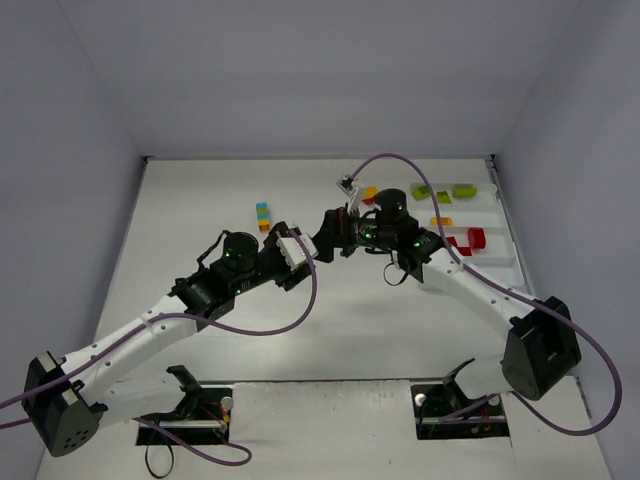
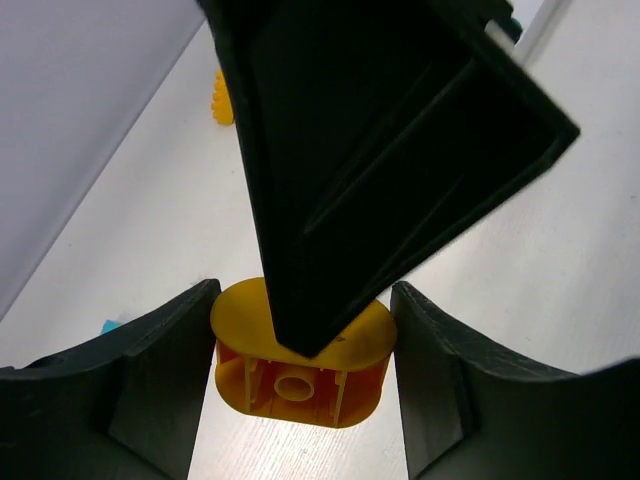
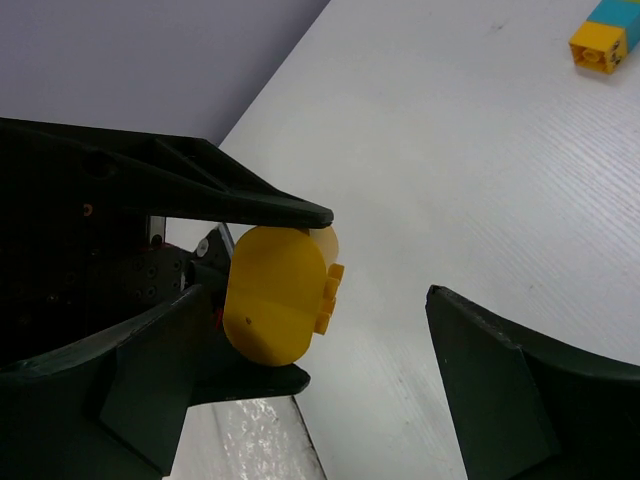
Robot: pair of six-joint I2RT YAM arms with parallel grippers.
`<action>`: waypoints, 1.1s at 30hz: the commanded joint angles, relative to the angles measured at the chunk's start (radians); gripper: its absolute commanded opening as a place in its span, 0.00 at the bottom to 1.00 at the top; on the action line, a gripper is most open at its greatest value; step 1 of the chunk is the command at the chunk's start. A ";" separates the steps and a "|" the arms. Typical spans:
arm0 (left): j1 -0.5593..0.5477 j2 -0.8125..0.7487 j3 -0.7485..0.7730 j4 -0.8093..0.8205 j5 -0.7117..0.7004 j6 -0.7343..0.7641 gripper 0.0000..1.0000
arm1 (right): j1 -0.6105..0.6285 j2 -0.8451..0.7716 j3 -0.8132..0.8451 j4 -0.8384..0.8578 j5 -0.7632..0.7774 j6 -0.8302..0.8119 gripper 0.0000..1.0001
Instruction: Sort the legos into containers by color
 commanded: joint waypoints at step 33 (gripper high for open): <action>-0.008 0.041 0.064 0.062 -0.077 -0.174 0.80 | -0.308 -0.033 -0.011 -0.104 0.468 -0.193 0.00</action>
